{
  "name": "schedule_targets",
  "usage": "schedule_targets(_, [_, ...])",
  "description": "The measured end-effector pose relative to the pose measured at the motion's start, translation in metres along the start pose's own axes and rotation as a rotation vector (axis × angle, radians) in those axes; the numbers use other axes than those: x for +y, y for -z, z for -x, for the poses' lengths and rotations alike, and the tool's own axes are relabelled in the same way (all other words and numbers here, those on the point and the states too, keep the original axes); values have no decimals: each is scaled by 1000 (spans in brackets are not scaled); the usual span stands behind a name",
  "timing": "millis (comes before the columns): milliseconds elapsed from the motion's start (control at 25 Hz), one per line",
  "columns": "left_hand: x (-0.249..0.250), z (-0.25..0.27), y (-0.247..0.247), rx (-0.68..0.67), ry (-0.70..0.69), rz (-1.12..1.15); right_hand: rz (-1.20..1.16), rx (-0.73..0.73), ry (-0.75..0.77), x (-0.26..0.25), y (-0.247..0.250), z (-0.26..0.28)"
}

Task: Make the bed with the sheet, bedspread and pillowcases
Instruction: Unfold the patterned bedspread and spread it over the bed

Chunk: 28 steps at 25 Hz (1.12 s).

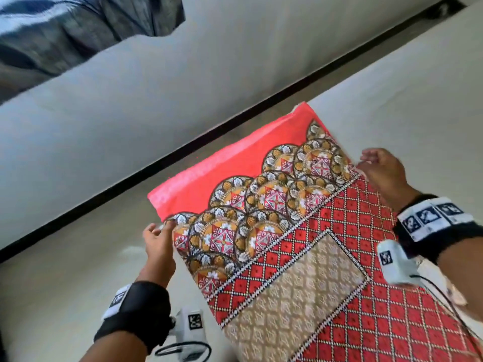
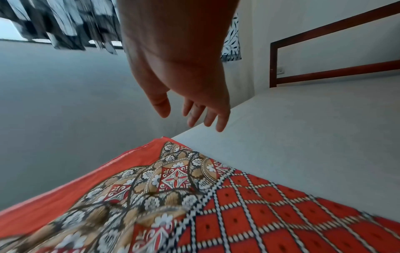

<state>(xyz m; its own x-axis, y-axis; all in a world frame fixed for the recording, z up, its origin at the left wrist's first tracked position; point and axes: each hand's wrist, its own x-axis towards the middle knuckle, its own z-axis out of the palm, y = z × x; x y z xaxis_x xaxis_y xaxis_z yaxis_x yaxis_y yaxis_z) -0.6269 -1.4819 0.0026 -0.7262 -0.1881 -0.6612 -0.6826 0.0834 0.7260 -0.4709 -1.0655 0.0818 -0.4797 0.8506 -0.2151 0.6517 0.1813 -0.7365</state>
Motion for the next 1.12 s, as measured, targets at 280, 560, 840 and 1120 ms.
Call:
schedule_targets(280, [28, -42, -22, -26, 137, 85, 180, -232, -129, -26, -99, -113])
schedule_targets(560, [35, -26, -20, -128, -20, 121, 120, -260, -160, -29, -117, -150])
schedule_targets(840, [74, -15, -25, -98, -75, 227, 50, -37, 143, -63, -102, -147])
schedule_targets(1120, [113, -61, -33, -95, -209, 333, -24, 39, 222, -112, -127, -176])
